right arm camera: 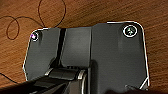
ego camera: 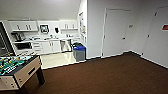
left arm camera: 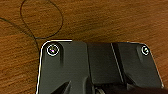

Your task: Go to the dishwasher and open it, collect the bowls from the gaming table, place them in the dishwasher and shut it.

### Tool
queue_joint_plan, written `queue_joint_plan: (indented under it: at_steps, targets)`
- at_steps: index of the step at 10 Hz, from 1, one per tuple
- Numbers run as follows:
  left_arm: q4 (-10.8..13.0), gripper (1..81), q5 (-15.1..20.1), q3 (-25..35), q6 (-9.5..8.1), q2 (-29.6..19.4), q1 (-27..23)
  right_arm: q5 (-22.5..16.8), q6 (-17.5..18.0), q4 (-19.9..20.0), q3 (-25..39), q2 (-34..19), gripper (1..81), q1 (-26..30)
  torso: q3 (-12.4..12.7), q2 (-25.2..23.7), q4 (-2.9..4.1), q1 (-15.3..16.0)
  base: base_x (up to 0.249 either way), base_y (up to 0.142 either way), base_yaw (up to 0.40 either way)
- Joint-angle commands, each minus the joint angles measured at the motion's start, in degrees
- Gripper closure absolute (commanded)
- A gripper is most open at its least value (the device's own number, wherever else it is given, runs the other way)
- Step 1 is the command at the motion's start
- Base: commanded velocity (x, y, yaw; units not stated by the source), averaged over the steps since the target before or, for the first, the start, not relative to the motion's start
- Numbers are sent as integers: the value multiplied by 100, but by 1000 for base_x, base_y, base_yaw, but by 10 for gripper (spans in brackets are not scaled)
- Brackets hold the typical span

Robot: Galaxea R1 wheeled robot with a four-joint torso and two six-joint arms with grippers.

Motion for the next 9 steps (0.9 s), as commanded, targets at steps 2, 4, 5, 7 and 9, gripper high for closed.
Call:
queue_joint_plan:
  at_steps: [2,4,5,7,9]
  targets:
    - [-44,10,242,-18,12,28,-325,-270,-6,-44,5,35,10,333,2,-4,0,-13,78,0,0]
    - [-53,10,242,-18,4,10,-333,-287,-15,-36,31,35,10,333,0,2,0,-4,80,0,0]
    - [-53,10,242,-18,4,10,-325,-296,3,-36,49,44,10,333,0,0,0,-6,80,0,0]
    - [-53,10,242,-18,13,10,-325,-296,-6,-36,67,44,10,333,0,2,0,-6,94,0,0]
    - [-53,10,242,-17,13,10,-325,-296,-6,-36,66,44,10,333,0,2,0,-6,112,0,0]
